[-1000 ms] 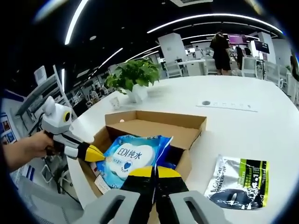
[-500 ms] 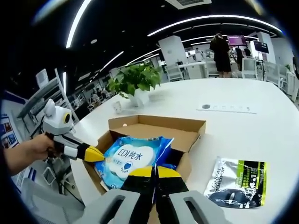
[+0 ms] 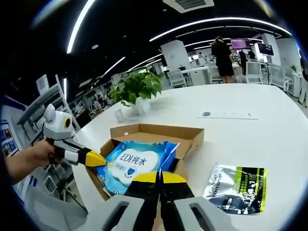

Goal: Operate the shoe box by opening the lid, removing the specified soft item, and placing it in the target area until the item is outside and the box remains undamaged.

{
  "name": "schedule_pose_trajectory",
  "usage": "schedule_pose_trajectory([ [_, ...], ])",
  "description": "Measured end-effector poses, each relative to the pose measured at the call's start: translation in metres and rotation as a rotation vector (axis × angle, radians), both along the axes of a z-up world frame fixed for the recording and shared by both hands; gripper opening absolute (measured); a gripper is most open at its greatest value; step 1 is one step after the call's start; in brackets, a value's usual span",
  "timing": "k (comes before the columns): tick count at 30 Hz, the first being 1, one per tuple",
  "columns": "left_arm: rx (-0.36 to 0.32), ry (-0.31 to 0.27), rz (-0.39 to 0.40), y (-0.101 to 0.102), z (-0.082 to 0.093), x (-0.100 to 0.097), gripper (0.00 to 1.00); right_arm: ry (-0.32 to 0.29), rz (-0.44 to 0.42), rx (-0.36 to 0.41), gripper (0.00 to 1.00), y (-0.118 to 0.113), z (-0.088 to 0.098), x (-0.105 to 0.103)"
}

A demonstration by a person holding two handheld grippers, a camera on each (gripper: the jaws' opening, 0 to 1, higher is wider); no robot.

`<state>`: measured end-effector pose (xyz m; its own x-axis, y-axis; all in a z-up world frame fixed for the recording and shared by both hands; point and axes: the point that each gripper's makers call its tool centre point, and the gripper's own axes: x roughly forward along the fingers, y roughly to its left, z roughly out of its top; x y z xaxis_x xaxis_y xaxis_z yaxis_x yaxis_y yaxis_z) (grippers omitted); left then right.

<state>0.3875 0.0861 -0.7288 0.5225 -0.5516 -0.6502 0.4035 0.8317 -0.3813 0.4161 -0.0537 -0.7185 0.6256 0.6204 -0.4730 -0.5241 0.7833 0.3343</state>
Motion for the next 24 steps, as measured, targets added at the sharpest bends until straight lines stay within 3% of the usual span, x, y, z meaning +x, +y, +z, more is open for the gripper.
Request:
schedule_pose_trajectory([
  [24, -0.031, -0.020, -0.077, -0.058, 0.011, 0.011, 0.00, 0.000, -0.066, 0.002, 0.00, -0.060, 0.007, 0.003],
])
